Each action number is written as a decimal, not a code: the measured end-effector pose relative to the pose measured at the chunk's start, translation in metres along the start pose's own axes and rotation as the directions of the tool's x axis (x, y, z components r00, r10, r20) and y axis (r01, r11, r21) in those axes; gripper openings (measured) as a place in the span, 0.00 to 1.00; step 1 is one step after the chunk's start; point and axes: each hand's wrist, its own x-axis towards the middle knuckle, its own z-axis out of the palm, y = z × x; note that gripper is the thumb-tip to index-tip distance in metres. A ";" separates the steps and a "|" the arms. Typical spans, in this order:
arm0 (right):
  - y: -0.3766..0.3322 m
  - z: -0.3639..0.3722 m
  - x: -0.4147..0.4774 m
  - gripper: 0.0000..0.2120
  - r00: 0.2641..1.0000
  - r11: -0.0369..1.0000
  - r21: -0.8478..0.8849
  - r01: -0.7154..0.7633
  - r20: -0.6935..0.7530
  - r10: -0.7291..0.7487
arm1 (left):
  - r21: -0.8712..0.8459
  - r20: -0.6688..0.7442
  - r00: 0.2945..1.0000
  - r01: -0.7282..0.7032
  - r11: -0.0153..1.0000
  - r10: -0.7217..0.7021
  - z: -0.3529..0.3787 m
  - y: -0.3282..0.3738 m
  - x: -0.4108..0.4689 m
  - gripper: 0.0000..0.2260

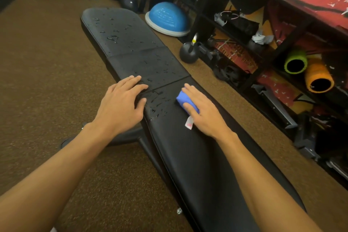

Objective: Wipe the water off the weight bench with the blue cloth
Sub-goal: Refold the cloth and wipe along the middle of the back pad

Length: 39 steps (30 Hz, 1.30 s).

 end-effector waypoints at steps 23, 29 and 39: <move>-0.052 0.026 0.020 0.29 0.990 0.990 -0.047 -0.130 -0.057 0.127 | -0.133 0.072 0.990 -0.113 0.985 0.123 -0.008 -0.034 -0.013 0.23; -0.016 0.010 -0.025 0.27 0.988 0.990 -0.018 -0.143 -0.054 0.142 | -0.147 0.067 0.988 -0.128 0.981 0.139 -0.012 -0.036 -0.010 0.22; -0.056 0.029 -0.019 0.28 1.000 0.998 -0.065 0.013 0.001 -0.013 | -0.121 0.056 0.989 -0.127 0.984 0.134 -0.009 -0.034 -0.011 0.23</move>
